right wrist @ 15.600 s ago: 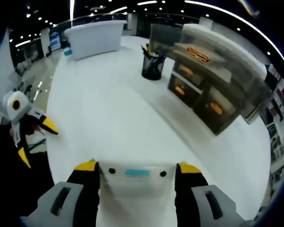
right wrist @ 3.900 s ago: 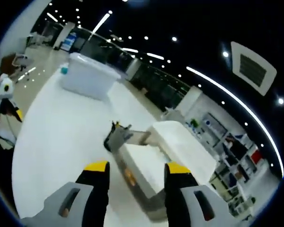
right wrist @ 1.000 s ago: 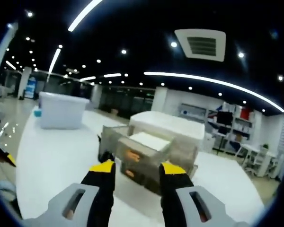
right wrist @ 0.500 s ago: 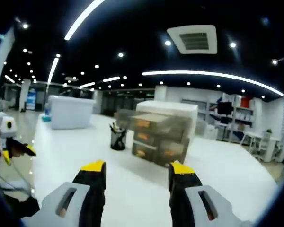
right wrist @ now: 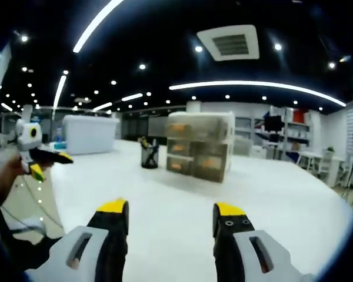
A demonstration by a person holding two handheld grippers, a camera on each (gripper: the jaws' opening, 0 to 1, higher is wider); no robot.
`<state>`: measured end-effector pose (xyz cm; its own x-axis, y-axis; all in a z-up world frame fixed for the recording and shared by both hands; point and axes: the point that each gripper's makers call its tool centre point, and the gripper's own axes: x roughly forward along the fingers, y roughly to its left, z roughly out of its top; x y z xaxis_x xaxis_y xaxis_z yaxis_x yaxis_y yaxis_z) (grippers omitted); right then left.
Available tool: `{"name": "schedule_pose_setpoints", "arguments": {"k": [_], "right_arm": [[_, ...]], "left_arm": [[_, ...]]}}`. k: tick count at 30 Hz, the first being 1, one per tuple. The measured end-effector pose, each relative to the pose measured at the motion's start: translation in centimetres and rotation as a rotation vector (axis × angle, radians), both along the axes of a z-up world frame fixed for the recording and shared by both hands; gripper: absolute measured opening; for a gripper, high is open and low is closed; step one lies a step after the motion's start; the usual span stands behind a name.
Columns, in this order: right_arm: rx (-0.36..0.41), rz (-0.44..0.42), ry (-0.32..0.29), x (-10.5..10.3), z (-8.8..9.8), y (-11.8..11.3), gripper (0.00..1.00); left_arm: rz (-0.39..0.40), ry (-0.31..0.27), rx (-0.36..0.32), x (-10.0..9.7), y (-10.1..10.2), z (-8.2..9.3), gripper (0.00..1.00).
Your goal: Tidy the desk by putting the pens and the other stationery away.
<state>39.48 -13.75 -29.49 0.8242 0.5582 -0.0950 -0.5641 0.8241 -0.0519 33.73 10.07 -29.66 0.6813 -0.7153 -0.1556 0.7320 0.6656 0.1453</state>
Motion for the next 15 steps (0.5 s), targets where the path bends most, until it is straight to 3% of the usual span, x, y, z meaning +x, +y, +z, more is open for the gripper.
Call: {"name": "schedule_pose_setpoints", "arguments": {"k": [2,6,15], "right_arm": [[-0.002,-0.002,0.005,-0.4,-0.4,-0.2,0.55],[0.004,-0.002,0.021,-1.1,-1.1,-0.3,0.55],[0.031,-0.010,0.055,-2.6,-2.2,-1.0,0.55]], "left_arm": [[0.004,-0.037,0.049,0.8,-0.3,0.6,0.67],[-0.014,-0.098,0.072,1.7,-1.5,2.7,0.66],[-0.024,-0.274,0.299,4.5,-4.2,5.1,0.63]]}}
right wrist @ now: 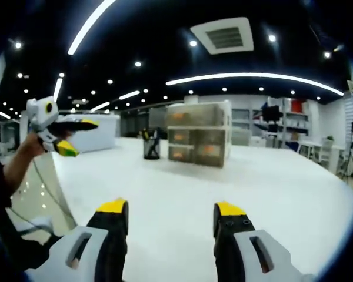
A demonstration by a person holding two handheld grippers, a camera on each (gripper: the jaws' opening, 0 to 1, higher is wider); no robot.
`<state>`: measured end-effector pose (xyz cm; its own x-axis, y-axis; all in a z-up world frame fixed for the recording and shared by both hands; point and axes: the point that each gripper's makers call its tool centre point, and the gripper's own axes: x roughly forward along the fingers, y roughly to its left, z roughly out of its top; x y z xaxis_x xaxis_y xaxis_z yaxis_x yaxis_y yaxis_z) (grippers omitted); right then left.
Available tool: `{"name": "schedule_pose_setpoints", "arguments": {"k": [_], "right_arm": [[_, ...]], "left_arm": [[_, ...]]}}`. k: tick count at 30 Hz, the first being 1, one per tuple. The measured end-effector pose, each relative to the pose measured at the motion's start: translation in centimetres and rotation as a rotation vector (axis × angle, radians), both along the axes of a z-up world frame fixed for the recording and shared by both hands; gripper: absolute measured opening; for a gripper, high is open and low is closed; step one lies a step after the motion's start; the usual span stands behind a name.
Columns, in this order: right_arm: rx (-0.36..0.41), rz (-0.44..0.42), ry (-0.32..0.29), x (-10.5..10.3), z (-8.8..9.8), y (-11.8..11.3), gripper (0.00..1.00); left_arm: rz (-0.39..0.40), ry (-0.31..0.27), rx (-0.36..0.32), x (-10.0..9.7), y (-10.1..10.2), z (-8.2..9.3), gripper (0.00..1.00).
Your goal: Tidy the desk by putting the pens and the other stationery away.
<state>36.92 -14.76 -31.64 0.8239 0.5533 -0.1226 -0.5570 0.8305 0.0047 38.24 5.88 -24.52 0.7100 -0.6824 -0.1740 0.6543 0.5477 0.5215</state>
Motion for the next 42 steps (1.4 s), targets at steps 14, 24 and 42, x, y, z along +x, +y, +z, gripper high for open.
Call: {"name": "schedule_pose_setpoints", "arguments": {"k": [14,24,42], "right_arm": [[0.030,-0.029,-0.010,-2.0,0.1,-0.9,0.55],[0.029,-0.038,-0.011,-2.4,0.1,-1.6,0.55],[0.071,-0.036,-0.012,-3.5,0.3,-1.4,0.55]], "left_arm": [[0.073,-0.261,0.367,5.5,-2.8,0.8,0.58],[0.074,-0.505,0.551,9.3,-4.5,2.6,0.47],[0.102,-0.678,0.688,14.9,-7.4,4.9,0.32]]}}
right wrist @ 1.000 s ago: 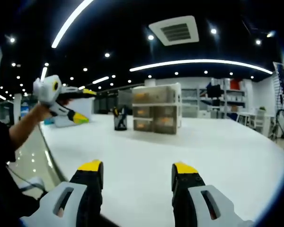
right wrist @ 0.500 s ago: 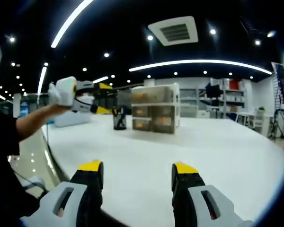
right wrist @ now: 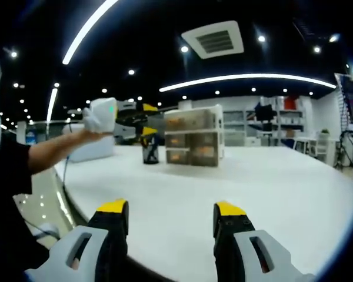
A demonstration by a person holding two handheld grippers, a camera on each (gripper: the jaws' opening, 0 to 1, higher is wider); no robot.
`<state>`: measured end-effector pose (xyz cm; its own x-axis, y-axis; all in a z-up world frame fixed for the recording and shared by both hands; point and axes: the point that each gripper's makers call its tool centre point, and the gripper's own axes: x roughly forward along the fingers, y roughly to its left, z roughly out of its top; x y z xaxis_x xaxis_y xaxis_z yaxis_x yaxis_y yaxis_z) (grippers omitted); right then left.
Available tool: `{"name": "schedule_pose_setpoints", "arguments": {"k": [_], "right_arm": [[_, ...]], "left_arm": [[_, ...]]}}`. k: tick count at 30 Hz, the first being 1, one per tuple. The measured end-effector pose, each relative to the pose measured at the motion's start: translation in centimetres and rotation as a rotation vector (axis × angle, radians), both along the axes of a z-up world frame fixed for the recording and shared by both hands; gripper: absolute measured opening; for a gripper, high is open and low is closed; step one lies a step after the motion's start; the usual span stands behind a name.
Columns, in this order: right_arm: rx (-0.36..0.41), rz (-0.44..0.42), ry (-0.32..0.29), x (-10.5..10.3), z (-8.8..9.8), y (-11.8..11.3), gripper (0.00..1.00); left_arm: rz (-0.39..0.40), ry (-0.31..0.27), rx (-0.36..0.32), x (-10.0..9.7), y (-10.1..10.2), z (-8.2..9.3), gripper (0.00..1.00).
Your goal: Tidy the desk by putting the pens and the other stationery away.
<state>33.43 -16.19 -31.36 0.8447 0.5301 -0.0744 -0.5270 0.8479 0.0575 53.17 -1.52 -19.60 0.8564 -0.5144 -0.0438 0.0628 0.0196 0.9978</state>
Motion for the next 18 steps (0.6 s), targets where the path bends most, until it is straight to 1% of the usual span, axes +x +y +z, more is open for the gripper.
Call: {"name": "schedule_pose_setpoints", "arguments": {"k": [4,6,10,13,18], "right_arm": [[0.001,-0.005,0.003,-0.1,-0.2,-0.1,0.55],[0.003,-0.008,0.005,-0.2,-0.2,-0.2,0.55],[0.006,-0.012,0.007,-0.2,-0.3,-0.4,0.55],[0.009,-0.012,0.009,-0.2,-0.4,-0.5,0.55],[0.013,-0.016,0.018,-0.2,-0.7,-0.6,0.55]], "left_arm": [[0.001,0.003,0.022,1.1,-0.9,-0.3,0.31],[0.016,-0.004,0.044,1.7,-1.0,-0.5,0.30],[0.032,0.003,0.052,2.7,-1.0,-0.8,0.28],[0.045,-0.005,0.056,3.2,-1.0,-0.8,0.26],[0.039,-0.030,0.068,3.6,-1.5,-1.0,0.22]]}}
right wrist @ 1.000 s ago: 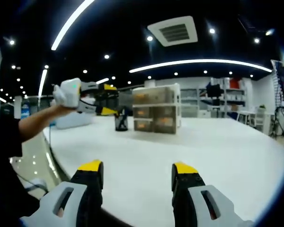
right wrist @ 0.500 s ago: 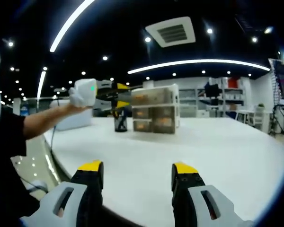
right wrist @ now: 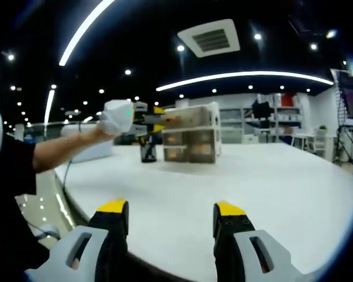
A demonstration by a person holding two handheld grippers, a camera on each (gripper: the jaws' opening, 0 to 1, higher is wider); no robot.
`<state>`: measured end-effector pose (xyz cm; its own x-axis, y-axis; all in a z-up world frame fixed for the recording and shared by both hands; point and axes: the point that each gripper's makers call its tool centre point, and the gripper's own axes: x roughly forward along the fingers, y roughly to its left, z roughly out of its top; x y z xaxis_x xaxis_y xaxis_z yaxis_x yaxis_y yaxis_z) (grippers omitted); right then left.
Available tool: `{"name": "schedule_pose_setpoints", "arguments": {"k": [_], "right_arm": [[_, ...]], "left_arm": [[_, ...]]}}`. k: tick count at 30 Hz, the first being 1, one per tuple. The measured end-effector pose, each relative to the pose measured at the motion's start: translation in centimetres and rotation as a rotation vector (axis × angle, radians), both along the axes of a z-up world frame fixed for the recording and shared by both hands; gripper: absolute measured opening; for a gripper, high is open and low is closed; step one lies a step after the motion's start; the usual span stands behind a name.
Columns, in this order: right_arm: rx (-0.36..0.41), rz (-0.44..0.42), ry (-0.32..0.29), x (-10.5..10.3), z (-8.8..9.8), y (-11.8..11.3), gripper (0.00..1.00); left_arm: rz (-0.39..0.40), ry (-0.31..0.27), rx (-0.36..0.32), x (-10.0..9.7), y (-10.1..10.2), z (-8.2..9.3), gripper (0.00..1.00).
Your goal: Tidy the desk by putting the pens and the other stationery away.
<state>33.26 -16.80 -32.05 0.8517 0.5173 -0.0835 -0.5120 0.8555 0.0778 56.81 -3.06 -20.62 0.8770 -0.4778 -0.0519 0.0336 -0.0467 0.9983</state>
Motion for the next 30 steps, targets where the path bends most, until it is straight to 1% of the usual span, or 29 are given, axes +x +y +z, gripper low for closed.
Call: {"name": "schedule_pose_setpoints", "arguments": {"k": [4,7,8,9,12,15,19,23,25,28,30], "right_arm": [[0.005,0.001,0.002,0.0,-0.1,0.0,0.55],[0.009,0.005,0.005,0.0,-0.1,0.2,0.55],[0.010,0.004,0.006,0.0,-0.2,0.2,0.55],[0.011,0.003,0.006,0.0,-0.2,0.2,0.55],[0.012,0.000,0.009,0.1,-0.2,0.1,0.55],[0.013,0.000,0.009,0.2,-0.2,0.1,0.54],[0.013,0.005,0.010,0.3,-0.3,0.4,0.54],[0.013,0.003,0.011,0.3,-0.3,0.3,0.54],[0.016,-0.001,0.011,0.2,-0.3,0.2,0.54],[0.017,-0.004,0.012,0.2,-0.4,0.1,0.54],[0.016,-0.003,0.013,0.2,-0.4,0.1,0.53]], "left_arm": [[0.000,-0.018,-0.013,0.4,-0.2,0.4,0.19],[0.011,-0.012,-0.004,1.0,0.0,0.1,0.16],[0.001,-0.029,-0.002,0.9,0.0,0.3,0.14],[0.001,-0.049,0.014,0.9,0.0,0.4,0.13],[0.001,-0.048,0.015,0.9,-0.1,0.5,0.13],[-0.003,-0.049,0.023,0.8,-0.2,0.5,0.10],[-0.008,-0.049,0.022,0.8,-0.3,0.5,0.10],[-0.019,-0.043,0.006,1.4,-0.8,0.6,0.10],[-0.015,-0.048,0.009,1.7,-0.8,0.5,0.10],[0.003,-0.049,-0.001,2.2,-0.3,0.7,0.10],[0.017,-0.036,-0.016,2.7,0.0,0.7,0.09]]}}
